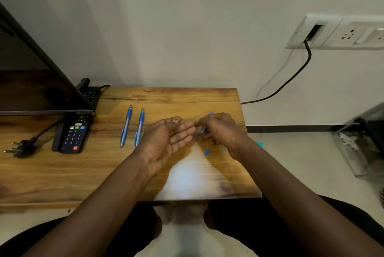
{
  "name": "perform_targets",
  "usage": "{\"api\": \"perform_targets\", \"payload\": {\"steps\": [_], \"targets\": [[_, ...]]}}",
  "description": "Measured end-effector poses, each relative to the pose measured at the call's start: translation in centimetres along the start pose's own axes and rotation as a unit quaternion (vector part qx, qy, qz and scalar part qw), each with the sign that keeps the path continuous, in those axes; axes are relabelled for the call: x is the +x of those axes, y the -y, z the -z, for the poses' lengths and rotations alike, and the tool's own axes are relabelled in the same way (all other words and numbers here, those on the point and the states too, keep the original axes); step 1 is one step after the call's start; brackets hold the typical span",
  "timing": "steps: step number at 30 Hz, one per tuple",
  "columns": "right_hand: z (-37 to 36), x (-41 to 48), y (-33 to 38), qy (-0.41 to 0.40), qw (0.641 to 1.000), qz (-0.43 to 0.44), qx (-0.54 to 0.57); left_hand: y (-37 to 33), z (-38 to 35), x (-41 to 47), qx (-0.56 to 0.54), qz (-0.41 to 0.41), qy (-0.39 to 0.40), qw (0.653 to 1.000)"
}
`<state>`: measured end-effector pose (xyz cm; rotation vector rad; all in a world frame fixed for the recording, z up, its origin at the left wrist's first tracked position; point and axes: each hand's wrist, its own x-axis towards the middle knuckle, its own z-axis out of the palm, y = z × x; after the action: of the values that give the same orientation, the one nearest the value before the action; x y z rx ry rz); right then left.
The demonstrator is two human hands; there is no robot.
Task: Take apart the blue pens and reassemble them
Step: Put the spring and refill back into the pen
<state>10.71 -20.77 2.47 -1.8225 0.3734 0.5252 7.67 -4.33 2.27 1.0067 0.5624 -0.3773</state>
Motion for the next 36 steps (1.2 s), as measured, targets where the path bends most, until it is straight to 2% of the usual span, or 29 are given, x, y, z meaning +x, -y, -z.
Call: {"api": "perform_targets", "payload": {"steps": [5, 14, 23, 36], "targets": [[0.26, 0.05, -0.47, 0.107, 0.992, -0.046, 0.048, 0.1, -0.22, -0.08, -0.002, -0.002, 0.02, 1.0], [0.09, 0.1, -0.99, 0.136, 0.985, -0.064, 0.085, 0.01, -0.38, -0.36, 0.021, -0.007, 0.031, 0.999], [0.15, 0.56, -0.44, 0.027, 0.981, -0.017, 0.189, -0.19, 0.23, -0.37, 0.015, 0.012, -0.001, 1.0], [-0.51, 0.58, -0.44, 0.027, 0.977, 0.002, 0.21, 0.27, 0.41, -0.49, 0.054, 0.008, 0.023, 0.998]]}}
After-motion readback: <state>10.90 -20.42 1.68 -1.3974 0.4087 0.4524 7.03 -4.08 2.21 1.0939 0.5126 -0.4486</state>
